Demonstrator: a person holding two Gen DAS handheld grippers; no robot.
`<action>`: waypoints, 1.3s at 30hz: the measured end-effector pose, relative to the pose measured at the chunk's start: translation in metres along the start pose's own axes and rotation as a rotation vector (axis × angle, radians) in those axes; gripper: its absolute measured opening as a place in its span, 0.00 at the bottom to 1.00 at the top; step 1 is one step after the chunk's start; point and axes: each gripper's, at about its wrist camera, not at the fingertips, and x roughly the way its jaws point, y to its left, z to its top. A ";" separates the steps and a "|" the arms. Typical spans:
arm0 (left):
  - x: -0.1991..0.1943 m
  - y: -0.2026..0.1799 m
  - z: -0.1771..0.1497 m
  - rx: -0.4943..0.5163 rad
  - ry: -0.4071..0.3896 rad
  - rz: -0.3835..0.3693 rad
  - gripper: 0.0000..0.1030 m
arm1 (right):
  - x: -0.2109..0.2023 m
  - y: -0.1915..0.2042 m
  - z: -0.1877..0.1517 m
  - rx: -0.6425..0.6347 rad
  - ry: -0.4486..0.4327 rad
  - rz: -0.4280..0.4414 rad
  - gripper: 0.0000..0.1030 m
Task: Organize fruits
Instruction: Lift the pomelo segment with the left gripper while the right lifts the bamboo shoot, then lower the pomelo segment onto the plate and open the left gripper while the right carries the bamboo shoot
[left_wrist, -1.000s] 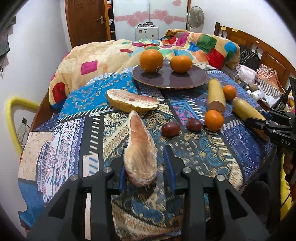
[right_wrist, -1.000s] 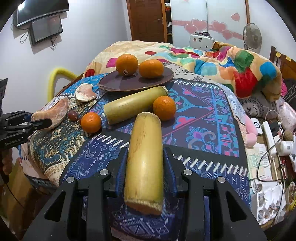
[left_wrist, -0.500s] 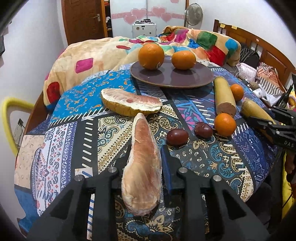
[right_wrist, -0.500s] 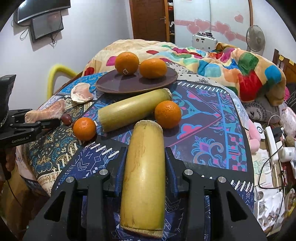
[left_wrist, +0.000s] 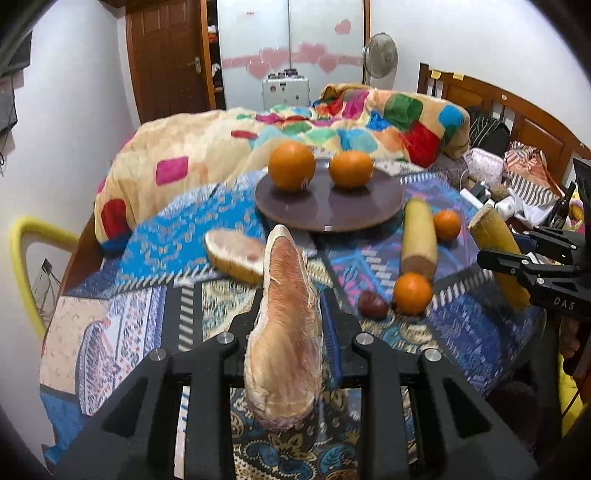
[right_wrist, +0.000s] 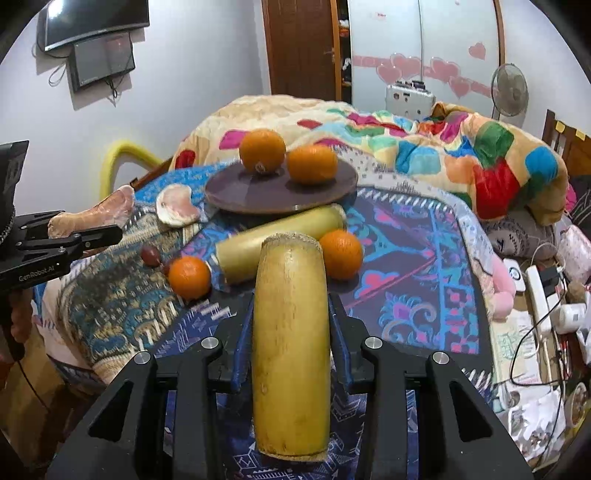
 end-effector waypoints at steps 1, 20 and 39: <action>-0.001 -0.001 0.003 -0.001 -0.007 -0.001 0.27 | -0.002 0.000 0.004 -0.001 -0.010 0.001 0.33; 0.022 -0.012 0.061 0.010 -0.088 -0.024 0.27 | -0.005 -0.002 0.063 -0.029 -0.145 -0.012 0.33; 0.081 0.010 0.095 -0.030 -0.054 -0.033 0.27 | 0.060 0.004 0.100 -0.093 -0.066 0.011 0.33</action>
